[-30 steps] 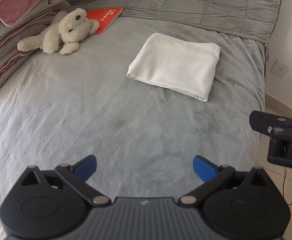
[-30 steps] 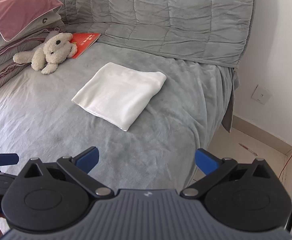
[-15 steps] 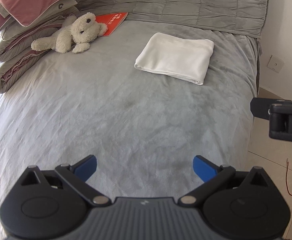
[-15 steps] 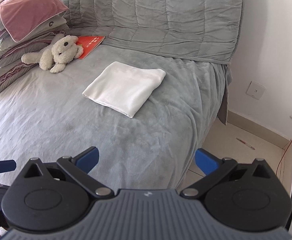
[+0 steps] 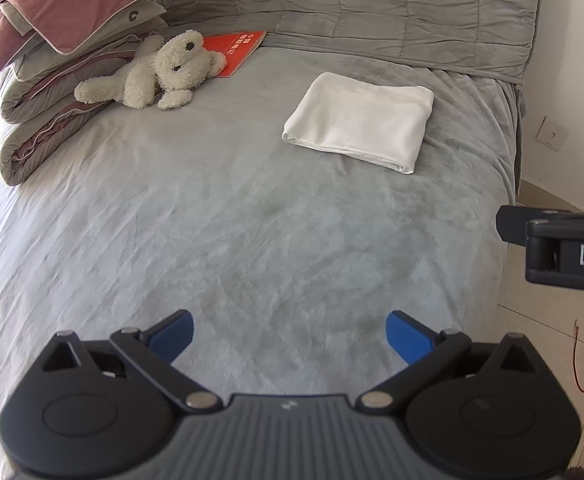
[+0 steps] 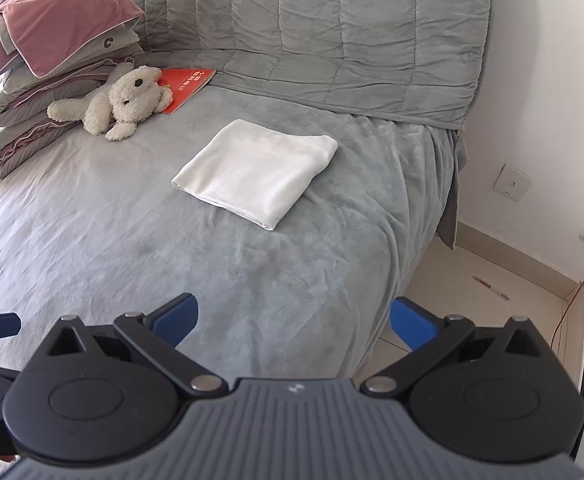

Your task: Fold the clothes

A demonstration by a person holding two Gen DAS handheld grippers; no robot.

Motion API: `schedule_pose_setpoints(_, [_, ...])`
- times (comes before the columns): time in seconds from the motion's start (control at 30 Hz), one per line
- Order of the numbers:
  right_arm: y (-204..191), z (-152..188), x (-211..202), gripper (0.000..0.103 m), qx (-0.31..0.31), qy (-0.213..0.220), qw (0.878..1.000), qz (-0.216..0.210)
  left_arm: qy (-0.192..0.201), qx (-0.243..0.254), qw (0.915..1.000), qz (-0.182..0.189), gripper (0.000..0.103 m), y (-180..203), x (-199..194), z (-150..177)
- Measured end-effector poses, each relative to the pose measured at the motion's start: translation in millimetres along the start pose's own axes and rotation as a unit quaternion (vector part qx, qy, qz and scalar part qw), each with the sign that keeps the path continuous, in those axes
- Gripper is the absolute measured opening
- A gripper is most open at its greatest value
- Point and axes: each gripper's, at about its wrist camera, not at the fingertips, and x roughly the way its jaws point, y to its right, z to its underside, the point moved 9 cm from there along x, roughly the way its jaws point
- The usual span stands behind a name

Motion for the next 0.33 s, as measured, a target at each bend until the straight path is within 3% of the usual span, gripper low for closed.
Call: schedule_pose_setpoints(0.33, [-2.8,1.4,-2.7,0.103,-0.004,0.001,1.0,-0.002,0.002,-0.013,0.9999,0.003,0.102,-3.8,-4.0,3.2])
